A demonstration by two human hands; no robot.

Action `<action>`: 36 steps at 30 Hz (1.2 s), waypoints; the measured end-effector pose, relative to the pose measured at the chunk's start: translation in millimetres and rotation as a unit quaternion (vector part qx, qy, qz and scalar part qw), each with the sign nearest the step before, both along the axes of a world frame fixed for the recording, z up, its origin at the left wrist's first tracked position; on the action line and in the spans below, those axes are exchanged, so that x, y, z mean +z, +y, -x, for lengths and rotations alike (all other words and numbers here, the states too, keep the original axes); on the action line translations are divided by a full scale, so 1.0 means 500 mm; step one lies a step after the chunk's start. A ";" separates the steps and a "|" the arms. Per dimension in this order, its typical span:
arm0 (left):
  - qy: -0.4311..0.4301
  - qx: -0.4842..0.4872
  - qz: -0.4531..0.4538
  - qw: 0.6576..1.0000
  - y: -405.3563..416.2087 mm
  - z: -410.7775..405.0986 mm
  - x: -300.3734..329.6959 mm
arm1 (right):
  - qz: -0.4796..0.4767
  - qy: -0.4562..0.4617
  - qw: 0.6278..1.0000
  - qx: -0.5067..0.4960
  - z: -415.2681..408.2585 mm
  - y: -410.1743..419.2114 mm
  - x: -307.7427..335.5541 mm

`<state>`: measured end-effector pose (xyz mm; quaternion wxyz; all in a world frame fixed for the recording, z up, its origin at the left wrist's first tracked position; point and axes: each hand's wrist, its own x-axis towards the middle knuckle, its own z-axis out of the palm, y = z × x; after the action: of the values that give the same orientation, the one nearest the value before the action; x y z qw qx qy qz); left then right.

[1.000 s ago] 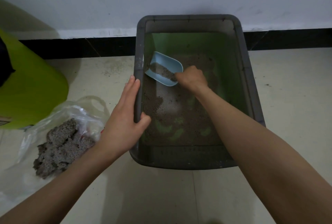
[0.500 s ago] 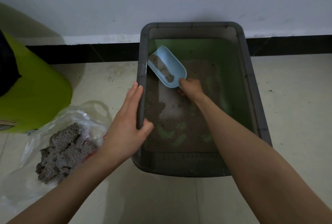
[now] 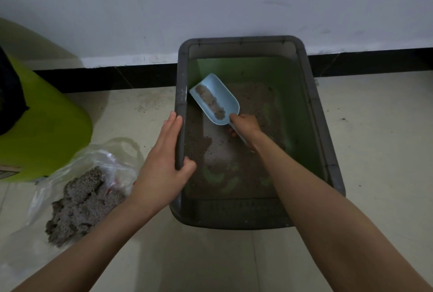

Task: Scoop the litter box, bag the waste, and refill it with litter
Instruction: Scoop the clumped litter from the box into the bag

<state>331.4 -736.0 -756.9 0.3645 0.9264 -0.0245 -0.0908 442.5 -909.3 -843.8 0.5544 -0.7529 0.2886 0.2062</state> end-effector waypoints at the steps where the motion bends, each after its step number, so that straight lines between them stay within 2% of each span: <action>1: 0.000 0.000 0.001 1.000 0.000 0.000 -0.001 | 0.000 0.002 1.000 -0.001 0.001 -0.001 -0.001; 16: 0.002 0.004 0.011 1.000 -0.001 0.000 -0.005 | 0.003 0.043 0.998 0.037 -0.006 0.010 0.053; 24: 0.002 0.001 0.009 1.000 0.001 0.000 -0.008 | -0.079 0.063 0.995 -0.019 -0.006 0.048 0.025; 36: -0.012 -0.006 0.002 1.000 0.001 -0.001 -0.014 | -0.089 0.000 0.996 -0.018 0.024 0.018 0.021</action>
<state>331.7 -735.4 -763.7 0.3652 0.9267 -0.0345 -0.0815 430.4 -900.3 -833.5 0.6227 -0.6955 0.2826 0.2206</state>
